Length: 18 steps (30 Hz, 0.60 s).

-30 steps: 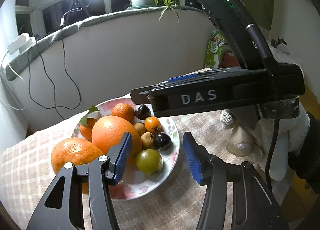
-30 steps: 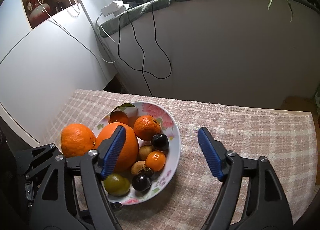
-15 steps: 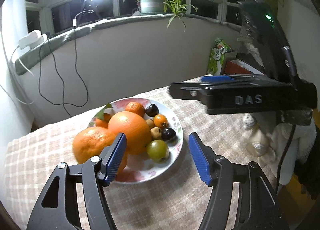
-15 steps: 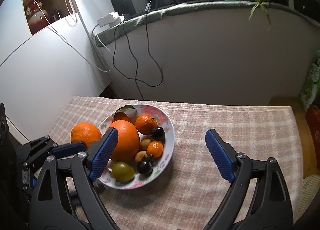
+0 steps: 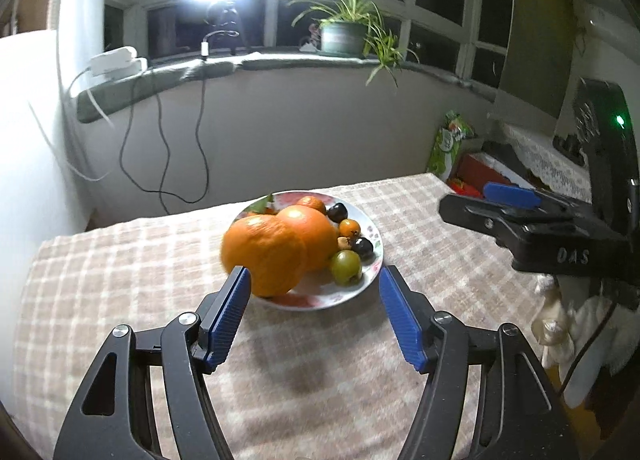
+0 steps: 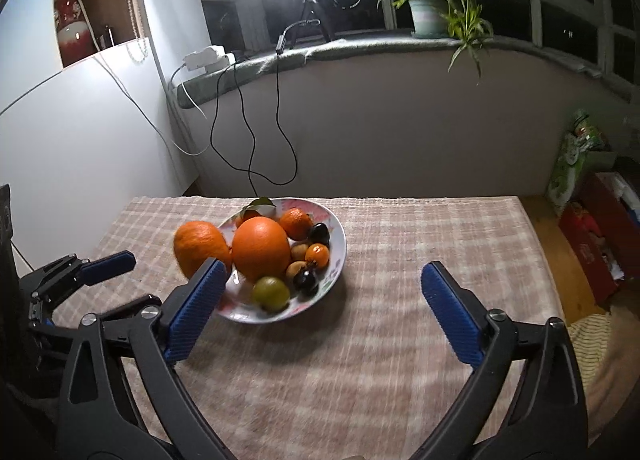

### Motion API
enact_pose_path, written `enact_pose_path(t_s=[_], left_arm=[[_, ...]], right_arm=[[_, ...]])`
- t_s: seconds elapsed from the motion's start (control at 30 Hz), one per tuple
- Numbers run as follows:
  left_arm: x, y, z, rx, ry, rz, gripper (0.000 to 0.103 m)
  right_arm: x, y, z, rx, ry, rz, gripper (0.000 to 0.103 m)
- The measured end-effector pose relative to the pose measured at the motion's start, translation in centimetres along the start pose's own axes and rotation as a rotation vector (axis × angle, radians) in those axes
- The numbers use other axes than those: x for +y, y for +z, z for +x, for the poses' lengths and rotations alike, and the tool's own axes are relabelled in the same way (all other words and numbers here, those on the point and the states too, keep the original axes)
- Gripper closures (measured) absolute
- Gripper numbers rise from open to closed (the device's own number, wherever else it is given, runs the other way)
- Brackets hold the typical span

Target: Organize fruits

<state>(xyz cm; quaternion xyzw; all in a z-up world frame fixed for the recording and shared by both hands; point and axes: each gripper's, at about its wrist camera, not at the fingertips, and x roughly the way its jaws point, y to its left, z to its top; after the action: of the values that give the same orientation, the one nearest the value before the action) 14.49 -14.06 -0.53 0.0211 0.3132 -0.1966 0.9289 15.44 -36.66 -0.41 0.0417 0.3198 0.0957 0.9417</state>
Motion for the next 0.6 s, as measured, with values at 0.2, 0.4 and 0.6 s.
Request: enact_pose_path(t_s=[0.2, 0.4, 0.6], left_arm=[[0.8, -1.6, -2.7, -0.027, 0.022, -0.030, 0.035], [1.4, -3.0, -4.6, -0.043, 0.020, -0.080, 0.033], [2.0, -4.5, -5.0, -0.033, 0.051, -0.111, 0.031]], right_arm=[[2.6, -1.9, -2.8, -0.031, -0.067, -0.038, 0.000], [4.4, -3.8, -4.9, -0.057, -0.111, -0.039, 0.000], [5.5, -4.3, -5.8, -0.060, -0.089, -0.038, 0.000]])
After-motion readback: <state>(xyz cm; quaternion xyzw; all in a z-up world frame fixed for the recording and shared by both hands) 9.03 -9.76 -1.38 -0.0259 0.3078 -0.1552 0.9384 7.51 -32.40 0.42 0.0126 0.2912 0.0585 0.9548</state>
